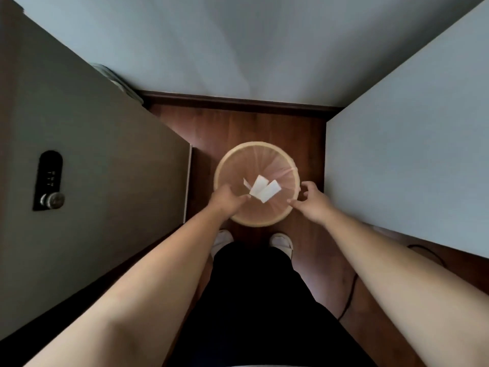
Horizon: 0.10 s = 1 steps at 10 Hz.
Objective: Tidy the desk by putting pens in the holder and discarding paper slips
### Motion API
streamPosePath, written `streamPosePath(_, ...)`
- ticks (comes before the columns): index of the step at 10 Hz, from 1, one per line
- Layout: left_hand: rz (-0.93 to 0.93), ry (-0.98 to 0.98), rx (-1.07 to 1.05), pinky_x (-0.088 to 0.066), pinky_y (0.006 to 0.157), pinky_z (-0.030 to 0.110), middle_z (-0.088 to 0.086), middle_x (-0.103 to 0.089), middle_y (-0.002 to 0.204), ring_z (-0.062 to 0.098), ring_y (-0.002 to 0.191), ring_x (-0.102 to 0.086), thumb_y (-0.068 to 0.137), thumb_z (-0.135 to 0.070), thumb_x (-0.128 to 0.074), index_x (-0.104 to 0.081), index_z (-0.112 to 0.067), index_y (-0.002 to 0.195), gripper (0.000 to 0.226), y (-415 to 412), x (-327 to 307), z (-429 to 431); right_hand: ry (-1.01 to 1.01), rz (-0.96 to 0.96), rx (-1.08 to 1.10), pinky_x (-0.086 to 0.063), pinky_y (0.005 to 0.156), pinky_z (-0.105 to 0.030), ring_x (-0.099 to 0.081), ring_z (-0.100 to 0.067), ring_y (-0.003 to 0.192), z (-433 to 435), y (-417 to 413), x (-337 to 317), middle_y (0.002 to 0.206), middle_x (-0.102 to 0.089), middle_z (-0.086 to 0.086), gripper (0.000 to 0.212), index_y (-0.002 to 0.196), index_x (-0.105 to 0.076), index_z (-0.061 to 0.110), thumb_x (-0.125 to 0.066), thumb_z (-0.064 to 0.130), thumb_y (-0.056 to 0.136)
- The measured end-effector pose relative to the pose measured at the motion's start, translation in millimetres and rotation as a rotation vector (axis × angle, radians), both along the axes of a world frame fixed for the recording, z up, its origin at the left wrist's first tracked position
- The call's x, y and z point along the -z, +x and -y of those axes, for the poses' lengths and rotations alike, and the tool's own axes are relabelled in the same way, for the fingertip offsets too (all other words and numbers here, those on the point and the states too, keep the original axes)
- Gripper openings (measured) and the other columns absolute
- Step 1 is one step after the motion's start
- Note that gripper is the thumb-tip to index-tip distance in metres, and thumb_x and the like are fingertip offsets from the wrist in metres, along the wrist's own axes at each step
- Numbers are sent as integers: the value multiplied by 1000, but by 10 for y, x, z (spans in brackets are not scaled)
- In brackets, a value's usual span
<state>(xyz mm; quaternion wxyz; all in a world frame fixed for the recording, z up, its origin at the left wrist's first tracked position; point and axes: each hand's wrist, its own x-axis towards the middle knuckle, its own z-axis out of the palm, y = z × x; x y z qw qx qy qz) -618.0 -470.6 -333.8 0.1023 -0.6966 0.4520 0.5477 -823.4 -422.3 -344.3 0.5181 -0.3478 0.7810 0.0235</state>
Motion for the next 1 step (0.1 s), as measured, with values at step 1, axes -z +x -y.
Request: streamPosePath(1,27,-33,28,-41,99,32,15,-51,140,30,128,-49,87,-35,-63,-41,-6,139,64,20,-289,-12,-41,-20,-24,-45,94,-35,-54,-29,120,-54,12,-141,135,-54,-13,58,133,-42,13,-65,33,83)
